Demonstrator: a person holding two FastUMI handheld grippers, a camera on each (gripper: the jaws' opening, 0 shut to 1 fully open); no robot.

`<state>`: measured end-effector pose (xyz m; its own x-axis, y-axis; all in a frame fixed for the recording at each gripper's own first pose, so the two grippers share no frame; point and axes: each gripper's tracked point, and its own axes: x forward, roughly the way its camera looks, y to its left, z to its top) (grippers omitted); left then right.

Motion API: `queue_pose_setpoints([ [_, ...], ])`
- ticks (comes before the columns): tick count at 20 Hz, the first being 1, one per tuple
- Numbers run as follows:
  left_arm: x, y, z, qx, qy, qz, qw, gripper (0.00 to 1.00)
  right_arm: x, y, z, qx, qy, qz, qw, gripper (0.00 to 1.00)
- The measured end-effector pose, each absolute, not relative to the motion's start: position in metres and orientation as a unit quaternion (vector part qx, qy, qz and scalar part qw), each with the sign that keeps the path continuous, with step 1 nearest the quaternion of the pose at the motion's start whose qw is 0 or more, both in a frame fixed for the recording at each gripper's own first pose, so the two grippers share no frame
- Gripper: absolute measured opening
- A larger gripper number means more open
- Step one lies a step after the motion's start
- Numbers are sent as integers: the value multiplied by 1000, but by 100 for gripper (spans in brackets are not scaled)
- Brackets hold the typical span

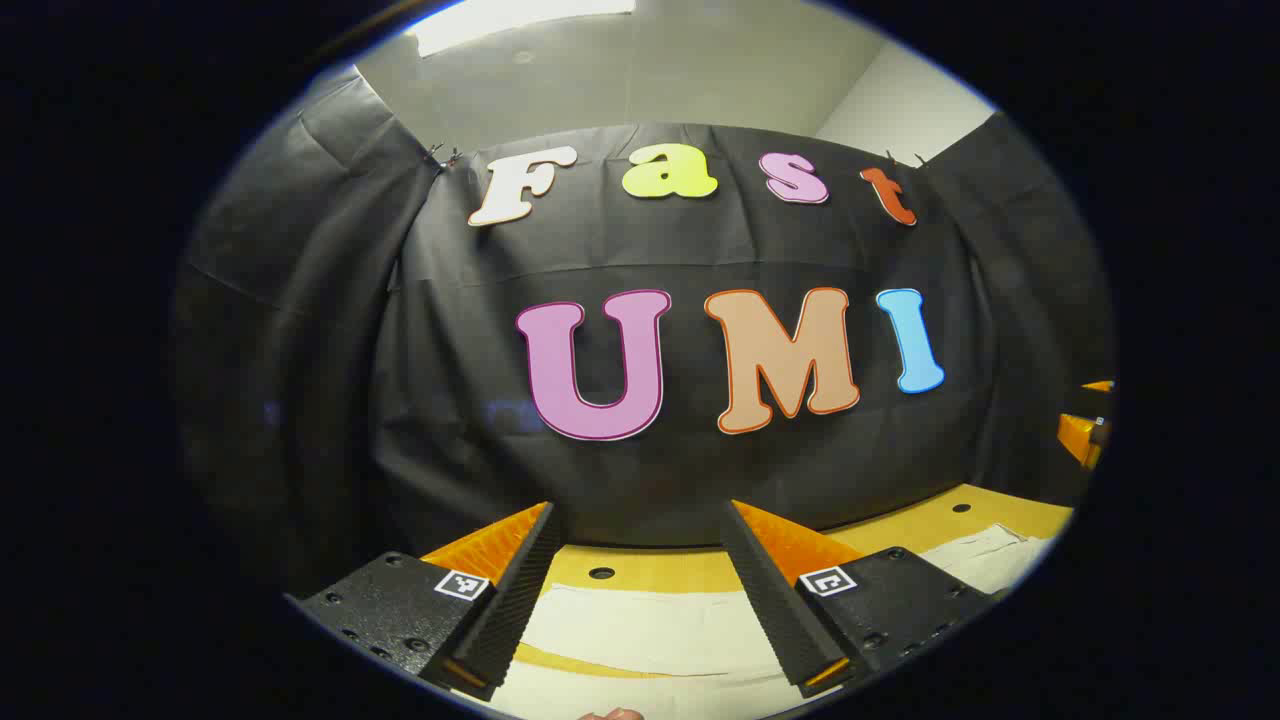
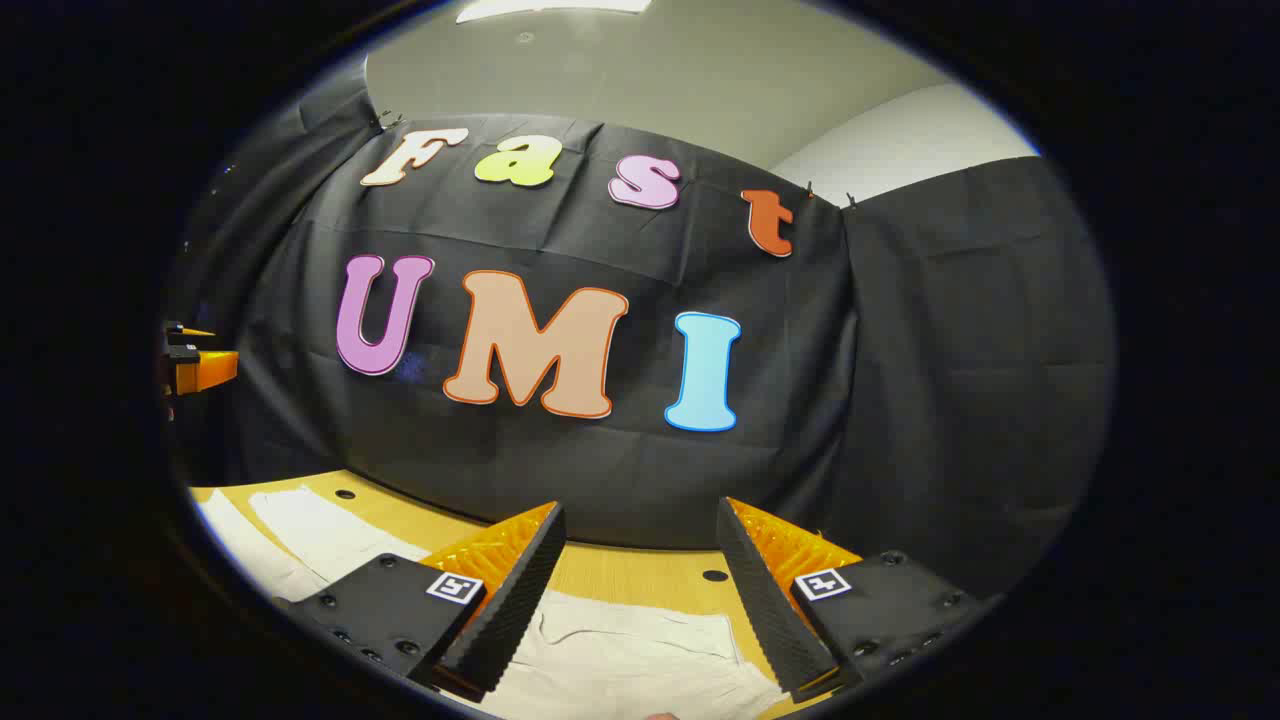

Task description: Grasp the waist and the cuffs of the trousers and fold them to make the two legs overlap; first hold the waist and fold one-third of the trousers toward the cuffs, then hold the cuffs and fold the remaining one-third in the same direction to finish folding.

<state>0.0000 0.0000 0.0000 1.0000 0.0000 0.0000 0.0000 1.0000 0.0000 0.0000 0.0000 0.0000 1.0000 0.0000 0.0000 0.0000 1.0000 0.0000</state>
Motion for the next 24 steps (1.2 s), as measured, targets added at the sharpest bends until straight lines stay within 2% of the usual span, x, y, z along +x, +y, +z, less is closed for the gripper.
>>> queue_pose_setpoints([
  [2,2,-3,3,3,-2,0,1000,99,1,-8,1,3,-1,-5,1000,97],
  [3,2,-4,5,5,-4,-1,1000,96,1,-10,1,1,-3,-6,1000,97],
  [10,12,-2,4,5,-4,0,1000,96,10,-3,3,-10,-4,6,1000,97],
  [14,18,3,3,9,-4,6,1000,99,12,0,3,-23,-5,14,1000,97],
  [16,19,4,0,5,-1,8,1000,96,13,0,-1,-26,-1,17,1000,97],
  [18,19,3,-5,6,4,11,1000,96,12,-2,-7,-26,8,21,999,97],
  [19,19,4,-5,7,4,13,1000,99,10,-5,-13,-27,15,25,999,97],
  [20,18,5,-6,8,4,16,1000,96,10,-9,-19,-35,24,27,999,97],
  [24,15,4,-15,4,11,20,1000,96,2,-38,-40,-69,49,26,996,97],
])
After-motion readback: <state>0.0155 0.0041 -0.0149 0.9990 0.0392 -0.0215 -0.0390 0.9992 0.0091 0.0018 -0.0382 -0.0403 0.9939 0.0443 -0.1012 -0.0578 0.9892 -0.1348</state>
